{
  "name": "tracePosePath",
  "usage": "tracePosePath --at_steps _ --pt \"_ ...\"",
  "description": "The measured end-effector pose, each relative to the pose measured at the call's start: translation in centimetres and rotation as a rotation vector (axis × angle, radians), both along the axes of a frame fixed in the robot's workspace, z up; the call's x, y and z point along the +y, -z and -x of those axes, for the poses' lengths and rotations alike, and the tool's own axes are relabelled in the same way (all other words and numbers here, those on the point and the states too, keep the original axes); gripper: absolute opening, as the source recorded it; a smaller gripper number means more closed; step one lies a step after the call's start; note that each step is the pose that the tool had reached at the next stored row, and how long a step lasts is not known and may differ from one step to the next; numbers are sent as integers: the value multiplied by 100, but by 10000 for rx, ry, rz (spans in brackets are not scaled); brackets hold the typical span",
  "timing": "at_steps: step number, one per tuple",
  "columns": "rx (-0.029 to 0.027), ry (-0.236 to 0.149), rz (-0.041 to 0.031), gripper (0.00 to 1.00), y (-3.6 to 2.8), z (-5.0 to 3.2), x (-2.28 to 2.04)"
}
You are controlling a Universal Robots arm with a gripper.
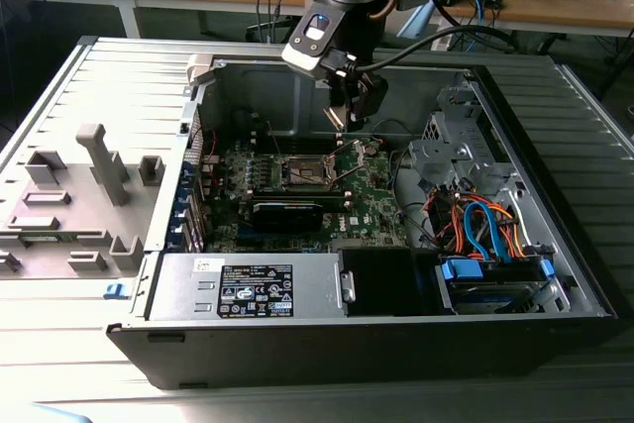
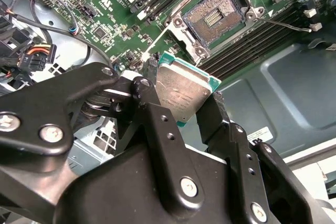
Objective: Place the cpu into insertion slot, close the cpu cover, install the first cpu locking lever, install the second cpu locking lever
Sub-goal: 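Place the cpu into insertion slot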
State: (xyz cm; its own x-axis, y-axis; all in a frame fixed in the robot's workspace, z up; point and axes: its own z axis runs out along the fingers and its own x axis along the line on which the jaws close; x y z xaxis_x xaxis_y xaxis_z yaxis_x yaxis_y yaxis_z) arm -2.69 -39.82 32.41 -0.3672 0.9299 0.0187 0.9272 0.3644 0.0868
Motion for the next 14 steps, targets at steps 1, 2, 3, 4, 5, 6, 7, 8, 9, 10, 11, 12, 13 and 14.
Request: tracePosePath --at_steps 1,2,3,4,5,6,7,8,9,10,11,12,13,14 --pt "0 14 0 55 0 0 0" --pt "0 30 0 55 0 0 0" --pt "0 45 0 55 0 0 0" --pt "0 59 0 55 0 0 0" --pt "0 81 0 55 0 0 0" --pt "0 105 0 55 0 0 0" --pt "0 126 0 55 1 0 0" --pt "0 141 0 55 1 0 0" --pt "0 164 0 55 1 0 0" --pt "-1 179 0 55 1 0 0" --pt "0 196 0 55 1 0 0" --pt "0 224 0 55 2 0 0" --pt "0 239 1 55 2 0 0" --pt "0 253 1 55 2 0 0"
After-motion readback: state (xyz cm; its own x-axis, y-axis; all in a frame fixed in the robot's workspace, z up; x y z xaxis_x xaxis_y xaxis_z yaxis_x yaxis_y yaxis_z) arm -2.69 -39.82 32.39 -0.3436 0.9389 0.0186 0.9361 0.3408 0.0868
